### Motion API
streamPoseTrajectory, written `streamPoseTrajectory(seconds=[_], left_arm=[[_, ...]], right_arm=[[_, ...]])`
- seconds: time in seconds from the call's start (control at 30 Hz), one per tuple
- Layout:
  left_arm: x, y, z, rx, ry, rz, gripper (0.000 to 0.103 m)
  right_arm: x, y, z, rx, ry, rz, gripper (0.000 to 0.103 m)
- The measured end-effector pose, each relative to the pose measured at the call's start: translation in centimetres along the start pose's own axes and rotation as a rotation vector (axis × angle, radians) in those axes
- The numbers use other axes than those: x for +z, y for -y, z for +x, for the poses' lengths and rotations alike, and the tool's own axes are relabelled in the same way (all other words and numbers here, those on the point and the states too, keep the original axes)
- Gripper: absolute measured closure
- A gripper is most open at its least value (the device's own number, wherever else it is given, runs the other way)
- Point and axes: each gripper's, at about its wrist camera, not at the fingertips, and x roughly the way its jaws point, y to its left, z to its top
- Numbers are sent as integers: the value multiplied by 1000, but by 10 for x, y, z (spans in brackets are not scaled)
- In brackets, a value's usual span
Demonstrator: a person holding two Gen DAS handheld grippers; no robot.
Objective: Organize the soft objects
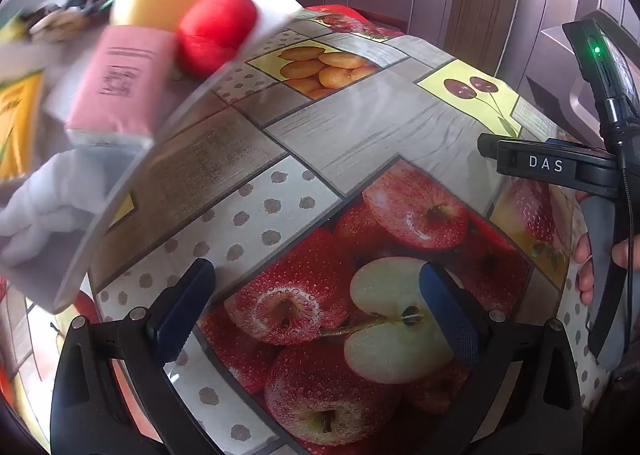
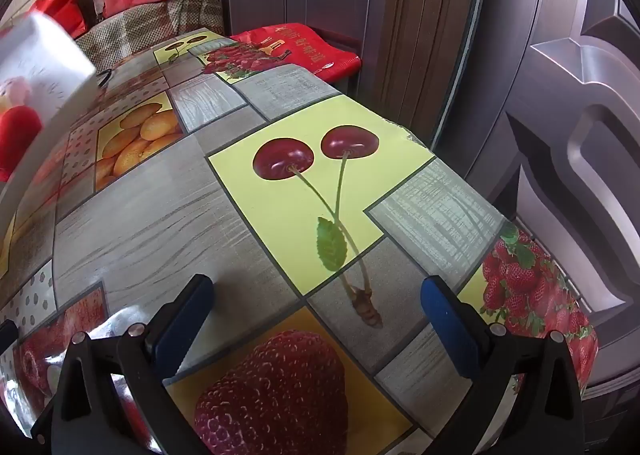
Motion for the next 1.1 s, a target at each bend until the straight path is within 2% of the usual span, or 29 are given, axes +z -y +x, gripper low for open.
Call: streamPoseTrajectory(seconds=[1.1], left_arm=[[0, -2, 0, 0, 0, 0, 0]], right_arm=[[0, 0, 0, 0, 0, 0, 0]])
